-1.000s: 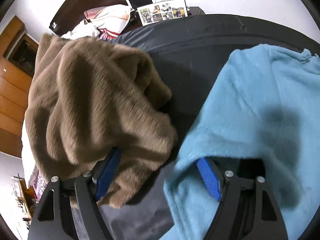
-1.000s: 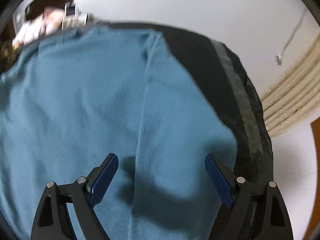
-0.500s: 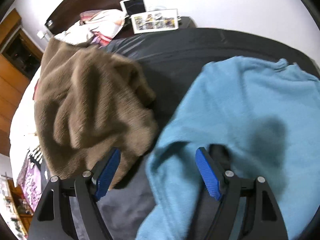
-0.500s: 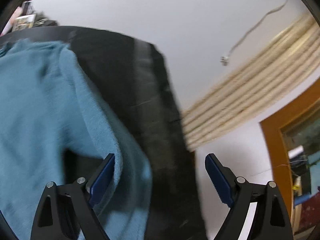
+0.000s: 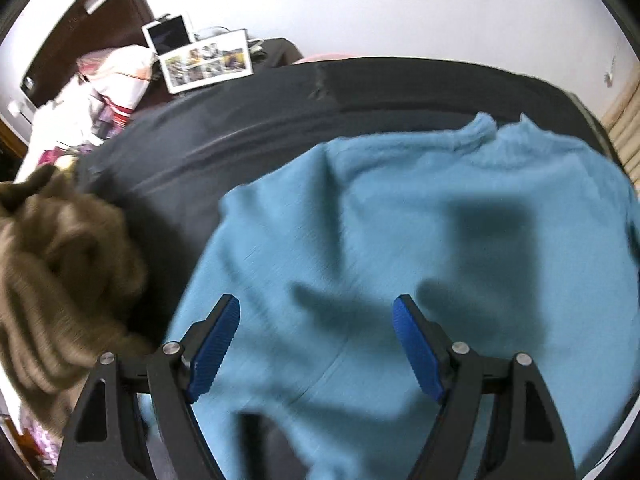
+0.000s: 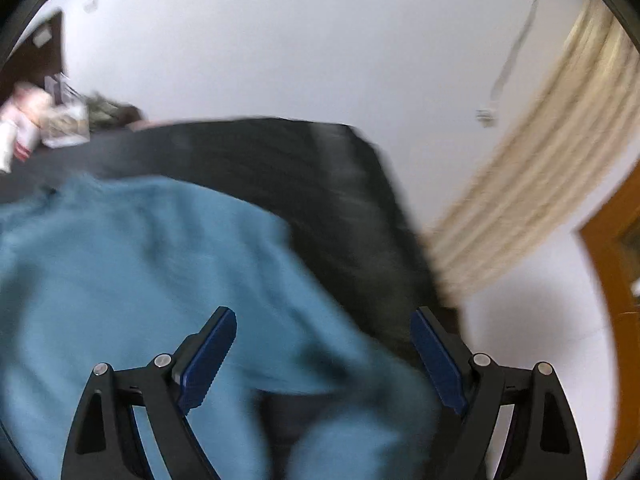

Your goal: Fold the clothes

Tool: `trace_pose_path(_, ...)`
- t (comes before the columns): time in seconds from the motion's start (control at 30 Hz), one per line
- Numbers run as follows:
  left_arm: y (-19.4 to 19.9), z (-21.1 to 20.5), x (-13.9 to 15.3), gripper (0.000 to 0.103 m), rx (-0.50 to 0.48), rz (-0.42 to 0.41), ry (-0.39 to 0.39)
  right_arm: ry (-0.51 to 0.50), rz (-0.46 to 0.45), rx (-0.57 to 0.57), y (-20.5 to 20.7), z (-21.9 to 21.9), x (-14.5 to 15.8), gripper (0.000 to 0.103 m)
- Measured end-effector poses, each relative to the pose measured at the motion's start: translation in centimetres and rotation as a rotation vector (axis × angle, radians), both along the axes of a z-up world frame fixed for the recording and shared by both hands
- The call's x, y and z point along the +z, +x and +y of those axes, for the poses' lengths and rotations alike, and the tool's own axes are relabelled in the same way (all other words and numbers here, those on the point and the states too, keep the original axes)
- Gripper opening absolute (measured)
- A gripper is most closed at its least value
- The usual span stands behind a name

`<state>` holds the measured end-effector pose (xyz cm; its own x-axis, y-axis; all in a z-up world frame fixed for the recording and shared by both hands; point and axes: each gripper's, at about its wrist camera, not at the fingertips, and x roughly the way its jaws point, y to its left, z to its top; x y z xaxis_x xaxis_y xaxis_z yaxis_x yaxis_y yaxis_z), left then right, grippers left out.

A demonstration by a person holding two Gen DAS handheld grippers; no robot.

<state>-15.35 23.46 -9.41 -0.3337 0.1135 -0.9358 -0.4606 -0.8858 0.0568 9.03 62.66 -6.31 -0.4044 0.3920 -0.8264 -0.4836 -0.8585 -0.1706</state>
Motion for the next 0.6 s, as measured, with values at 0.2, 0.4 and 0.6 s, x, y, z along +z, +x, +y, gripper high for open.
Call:
trace_pose_path(0.2,-4.1,4.9,-1.6,0.082,0.004,-0.03,0.022,-0.176,0.015,0.093,-6.0,-2.6,-2.0,0.09)
trace_pose_path(0.4,-7.3,6.9,-3.4,0.082,0.057,-0.032,0.021,-0.255,0.013,0.047,-10.9,-0.7,-4.1,0.09)
trace_pose_path(0.6,-9.1,5.8,-4.0,0.097,0.142,-0.027,0.093,-0.291,-0.043,0.057,-14.6,-1.1,-6.4,0.09)
